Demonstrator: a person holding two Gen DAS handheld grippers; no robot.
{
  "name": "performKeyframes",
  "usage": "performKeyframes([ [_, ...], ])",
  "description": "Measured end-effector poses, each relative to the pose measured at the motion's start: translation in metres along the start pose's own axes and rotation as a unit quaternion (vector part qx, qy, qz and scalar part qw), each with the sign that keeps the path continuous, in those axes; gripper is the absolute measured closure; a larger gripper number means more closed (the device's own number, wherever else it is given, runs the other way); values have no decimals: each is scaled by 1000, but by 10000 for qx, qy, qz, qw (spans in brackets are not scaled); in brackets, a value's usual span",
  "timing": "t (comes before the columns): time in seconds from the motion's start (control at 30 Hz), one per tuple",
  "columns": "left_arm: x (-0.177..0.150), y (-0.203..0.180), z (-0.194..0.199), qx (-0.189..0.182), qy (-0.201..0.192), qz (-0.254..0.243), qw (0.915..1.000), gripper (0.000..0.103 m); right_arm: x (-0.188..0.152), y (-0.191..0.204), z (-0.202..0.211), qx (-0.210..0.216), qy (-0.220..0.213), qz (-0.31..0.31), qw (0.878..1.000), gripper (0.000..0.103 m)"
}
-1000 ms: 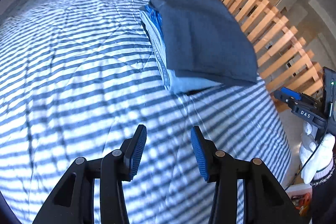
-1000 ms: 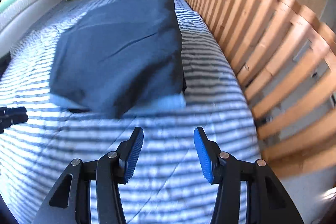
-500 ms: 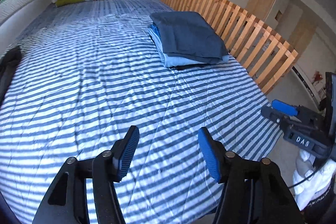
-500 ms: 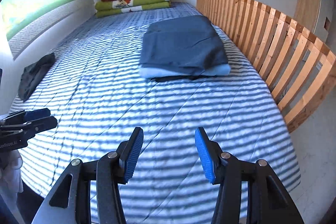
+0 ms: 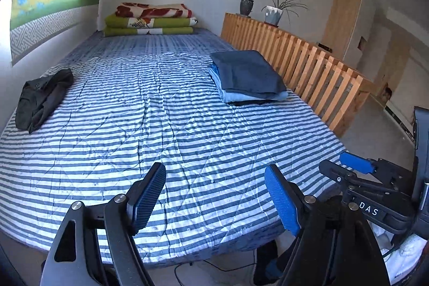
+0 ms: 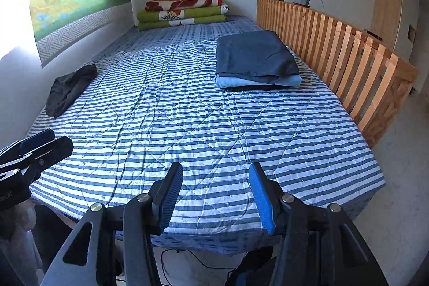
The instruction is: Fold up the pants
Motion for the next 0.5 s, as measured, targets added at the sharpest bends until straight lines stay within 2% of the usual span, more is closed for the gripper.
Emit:
performKeyframes([
  [0.2, 0, -21, 17, -265, -87, -175, 9995, 22, 1, -10, 19, -395, -212, -92, 9990, 54],
  [0.33, -1, -27, 5, -354, -51, -204, 9992, 19, 0, -19, 12, -464, -137, -228, 9986, 54],
  [0.5, -1, -25, -28, -392, 145, -135, 9990, 19, -5, -28, -9, -638, 17, -224, 9977, 54],
])
Point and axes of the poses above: each gripper's, at about its wrist camera, not at the fingertips, and z roughly against the way its jaws point, y to its left, x to its top, the point moved 6 cm from there along -z, roughly the way its jaws point, and after that the axes turned 6 degrees about z, right-handed, at the moved point
